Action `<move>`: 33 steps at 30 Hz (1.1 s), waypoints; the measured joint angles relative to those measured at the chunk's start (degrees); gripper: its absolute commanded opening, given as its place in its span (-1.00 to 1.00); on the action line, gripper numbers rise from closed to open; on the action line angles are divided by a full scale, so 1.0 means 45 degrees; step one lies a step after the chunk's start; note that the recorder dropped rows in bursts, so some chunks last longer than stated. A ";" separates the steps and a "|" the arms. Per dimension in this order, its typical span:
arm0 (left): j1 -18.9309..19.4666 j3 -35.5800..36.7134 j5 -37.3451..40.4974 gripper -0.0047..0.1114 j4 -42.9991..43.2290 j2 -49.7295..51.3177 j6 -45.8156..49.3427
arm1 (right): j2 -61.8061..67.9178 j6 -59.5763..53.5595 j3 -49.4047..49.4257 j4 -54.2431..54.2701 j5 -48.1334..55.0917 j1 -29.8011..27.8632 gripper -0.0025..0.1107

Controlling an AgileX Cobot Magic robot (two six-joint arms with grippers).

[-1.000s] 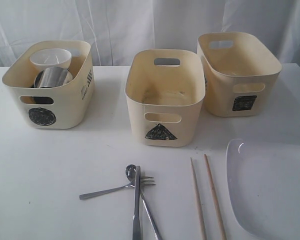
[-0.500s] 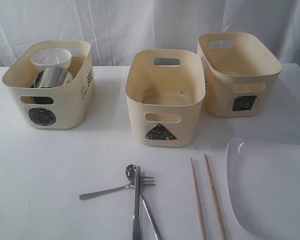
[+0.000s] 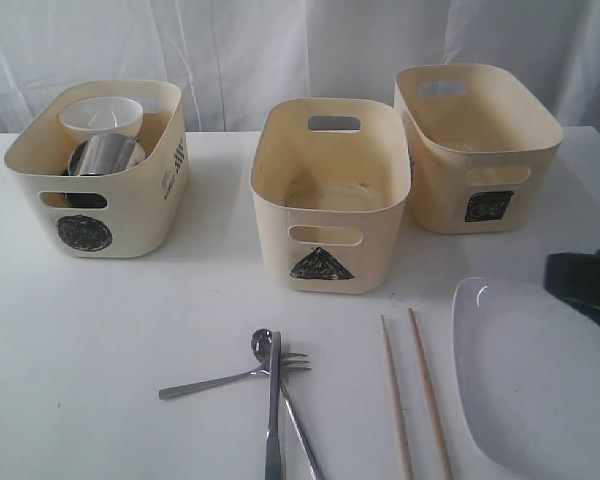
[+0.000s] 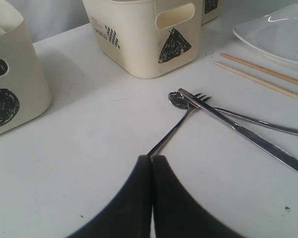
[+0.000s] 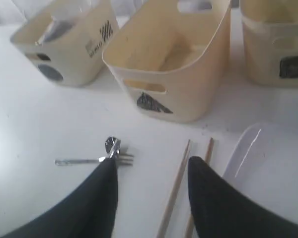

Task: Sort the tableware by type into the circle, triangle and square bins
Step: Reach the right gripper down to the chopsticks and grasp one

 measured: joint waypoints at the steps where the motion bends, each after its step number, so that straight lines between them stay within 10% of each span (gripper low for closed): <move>1: 0.0000 0.0000 0.0000 -0.92 0.0000 0.0000 0.0000 | 0.1312 -0.0241 -0.0662 0.0141 0.0530 0.0030 -0.19; 8: 0.0000 0.0000 0.0000 -0.92 0.0000 0.0000 0.0000 | 0.7734 -0.1248 -0.2970 0.1391 0.2507 0.0309 -0.19; 17: 0.0000 0.0000 0.0000 -0.92 0.0000 0.0000 0.0000 | 0.8274 -0.1273 -0.2970 0.1731 0.1607 0.0453 -0.19; 33: 0.0000 0.0000 0.0000 -0.92 0.0000 0.0000 0.0000 | 1.3069 0.3251 -0.6414 -0.3288 0.3053 0.3227 -0.19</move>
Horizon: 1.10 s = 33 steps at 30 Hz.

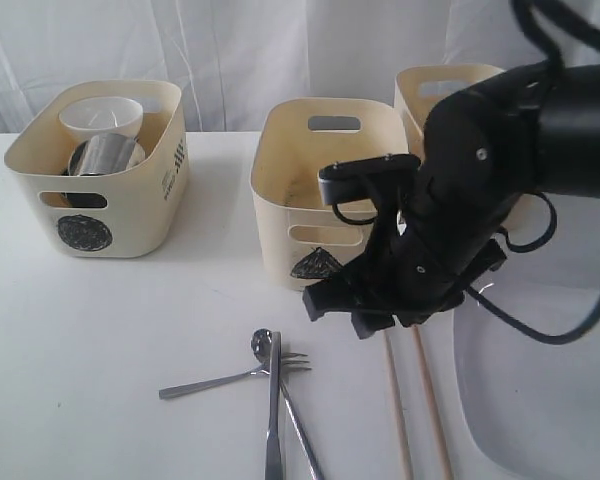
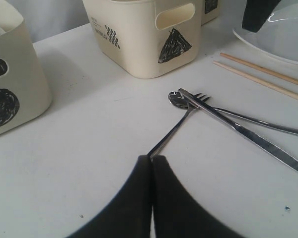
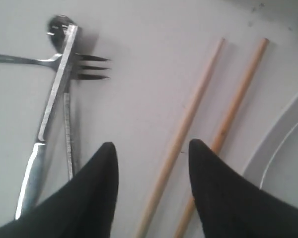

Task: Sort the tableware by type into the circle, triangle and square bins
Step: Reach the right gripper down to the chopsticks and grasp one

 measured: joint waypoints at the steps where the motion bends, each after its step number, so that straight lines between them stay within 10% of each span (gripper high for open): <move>1: 0.0000 0.0000 0.0000 -0.92 0.0000 0.0000 0.0000 | 0.0321 0.0263 -0.0082 -0.0306 0.0189 0.0000 -0.19; 33: 0.0000 0.0000 0.0000 -0.92 0.0000 0.0000 0.0000 | 0.3173 0.2819 -0.0140 -0.1504 -0.0325 0.0028 -0.19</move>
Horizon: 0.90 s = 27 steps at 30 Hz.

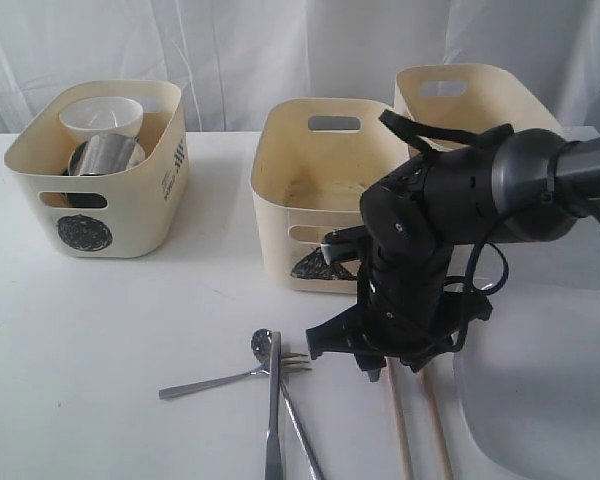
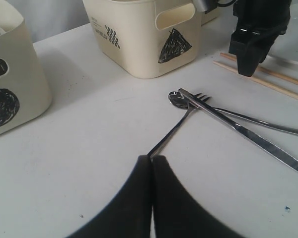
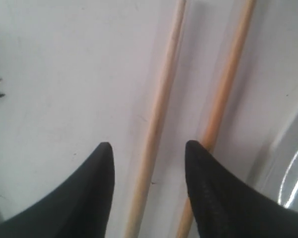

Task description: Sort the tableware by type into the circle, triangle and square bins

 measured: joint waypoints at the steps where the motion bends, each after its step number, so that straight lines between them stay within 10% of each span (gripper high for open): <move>1: 0.0000 0.0000 0.0000 -0.92 0.0000 0.0000 0.0000 | 0.0052 0.0000 0.0000 -0.0022 -0.0061 0.0000 -0.19; 14: 0.0000 0.0000 0.0000 -0.92 0.0000 0.0000 0.0000 | 0.0816 0.0022 -0.0009 -0.0030 -0.0284 0.0000 -0.22; 22: 0.0000 0.0000 0.0000 -0.92 0.0000 0.0000 0.0000 | 0.0875 0.0022 -0.0060 0.0312 -0.0482 0.0000 -0.96; 27: 0.0000 0.0000 0.0000 -0.92 0.0000 0.0000 0.0000 | 0.0875 -0.0172 -0.0069 0.0401 -0.0562 0.0000 -0.96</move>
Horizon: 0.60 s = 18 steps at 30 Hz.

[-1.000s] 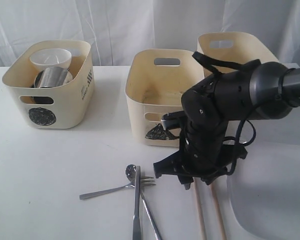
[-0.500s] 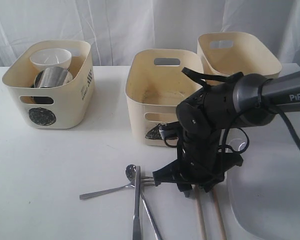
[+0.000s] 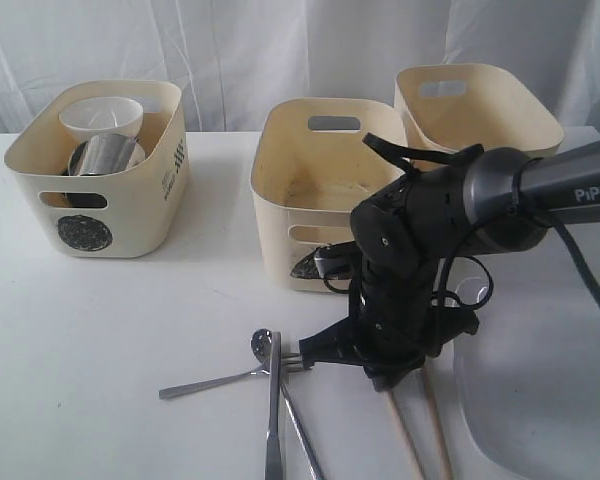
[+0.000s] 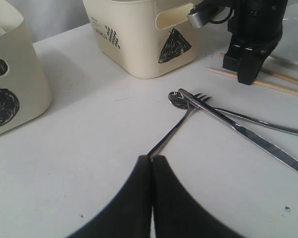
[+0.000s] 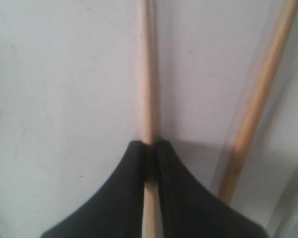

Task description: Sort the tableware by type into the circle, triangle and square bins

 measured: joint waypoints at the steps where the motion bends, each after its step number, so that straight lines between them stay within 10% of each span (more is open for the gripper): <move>1: 0.0000 0.0000 0.0000 -0.92 0.0000 0.0000 0.0000 | -0.0049 0.0000 0.0000 0.0000 -0.0074 0.0000 -0.96; 18: 0.0000 0.0000 0.0000 -0.92 0.0000 0.0000 0.0000 | -0.5290 -0.1022 0.0000 -0.0197 -0.3041 0.0059 -0.96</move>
